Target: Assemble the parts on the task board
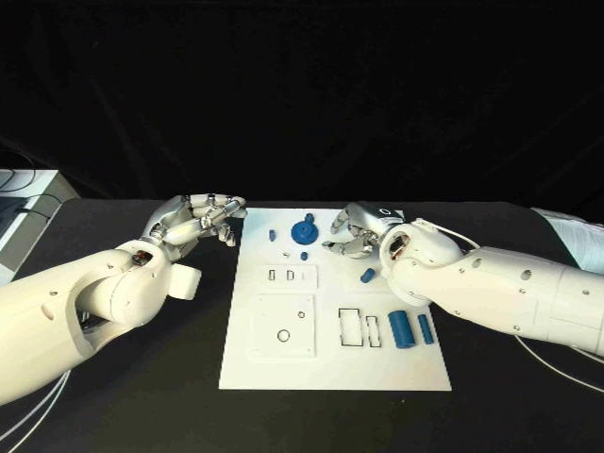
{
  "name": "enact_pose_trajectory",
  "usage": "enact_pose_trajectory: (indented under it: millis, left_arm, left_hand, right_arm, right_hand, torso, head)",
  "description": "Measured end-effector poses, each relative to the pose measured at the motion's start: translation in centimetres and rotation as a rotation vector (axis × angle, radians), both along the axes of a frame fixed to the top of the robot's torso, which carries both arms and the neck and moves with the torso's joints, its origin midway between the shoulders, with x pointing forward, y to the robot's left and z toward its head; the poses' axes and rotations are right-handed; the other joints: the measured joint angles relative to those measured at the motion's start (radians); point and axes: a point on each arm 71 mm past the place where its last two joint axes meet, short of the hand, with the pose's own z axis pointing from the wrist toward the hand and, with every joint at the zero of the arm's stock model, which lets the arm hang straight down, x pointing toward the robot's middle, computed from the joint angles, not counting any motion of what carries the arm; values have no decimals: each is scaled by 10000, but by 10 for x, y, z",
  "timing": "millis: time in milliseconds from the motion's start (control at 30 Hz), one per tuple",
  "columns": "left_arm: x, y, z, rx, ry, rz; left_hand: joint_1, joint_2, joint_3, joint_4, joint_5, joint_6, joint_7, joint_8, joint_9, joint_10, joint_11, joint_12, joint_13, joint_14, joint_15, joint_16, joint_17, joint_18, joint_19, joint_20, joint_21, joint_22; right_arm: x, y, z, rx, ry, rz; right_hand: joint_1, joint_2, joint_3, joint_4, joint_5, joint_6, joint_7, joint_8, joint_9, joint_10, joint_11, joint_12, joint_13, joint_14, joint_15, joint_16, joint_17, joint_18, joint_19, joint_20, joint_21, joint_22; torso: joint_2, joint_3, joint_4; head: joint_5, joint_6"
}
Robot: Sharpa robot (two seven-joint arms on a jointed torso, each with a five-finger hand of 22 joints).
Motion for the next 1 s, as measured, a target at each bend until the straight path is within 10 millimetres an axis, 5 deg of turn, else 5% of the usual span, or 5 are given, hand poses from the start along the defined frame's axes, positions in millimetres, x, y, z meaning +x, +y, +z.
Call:
enact_pose_trajectory:
  millis: [233, 433, 533, 733, 1000]
  left_arm:
    - [2, 5, -3, 37, 36, 125]
    - [2, 6, -11, 16, 139, 101]
    - [1, 6, -14, -9, 168, 52]
    - [1, 8, -21, -30, 265, 23]
    - [1, 8, -26, -55, 328, -15]
  left_hand:
    - [0, 0, 0, 0, -5, 11, -11, 0, 16, -36, -36, 35, 33, -56, 48, 0, -25, 1, -84, 10, 43, 21]
    - [0, 0, -29, -29, -38, 128, -125, 95, 103, 94, -165, 294, 135, -376, -20, -187, -190, 1, -365, -31, 21, -8]
    - [0, 0, -29, -29, -38, 128, -125, 132, 112, 94, -165, 343, 157, -432, -39, -271, -238, 1, -431, -35, -9, -39]
    - [0, 0, -29, -29, -38, 128, -125, 132, 113, 93, -165, 343, 160, -450, -24, -271, -257, 2, -431, -35, -47, -43]
    - [0, 0, -1, -55, -38, 128, -125, 132, 112, 93, -165, 343, 160, -467, -40, -321, -275, 2, -431, -35, -47, -55]
  right_arm:
    - [-4, -49, 31, 1363, -927, -168]
    - [-1, -102, 43, 2429, -994, -441]
    - [1, -122, 44, 2756, -919, -573]
    - [3, -143, 43, 3161, -680, -704]
    - [10, -164, 28, 2725, -183, -953]
  right_hand:
    - [1215, -162, 438, -414, -140, -95, 93, -96, -61, 0, 0, 0, -1, 0, 0, 0, 0, 0, 0, 0, -12, 0]
    - [2120, -466, 731, -1050, -470, -96, 93, -132, -116, 0, 0, 0, -1, 0, 0, 0, 0, 0, 0, 0, -117, -1]
    - [2169, -516, 753, -1090, -471, -96, 93, -135, -126, 0, 0, 0, -2, 0, 0, 0, 0, 0, 0, 0, -117, 1]
    - [2222, -463, 794, -1131, -471, -131, 127, -135, -136, 0, 0, 0, -3, 0, 0, 0, 0, 0, 0, 0, -117, 7]
    - [2405, -646, 755, -1334, -560, -313, 156, -270, -207, -1, -1, 0, -4, 0, 0, 0, 0, 0, 0, 0, -117, 7]
  torso:
    - [-99, 52, -74]
    - [-215, 128, -159]
    - [-251, 179, -206]
    - [-292, 294, -259]
    - [-310, 390, -259]
  head:
    - [12, 71]
    - [12, 108]
    - [-2, 122]
    - [-32, 142]
    - [-69, 82]
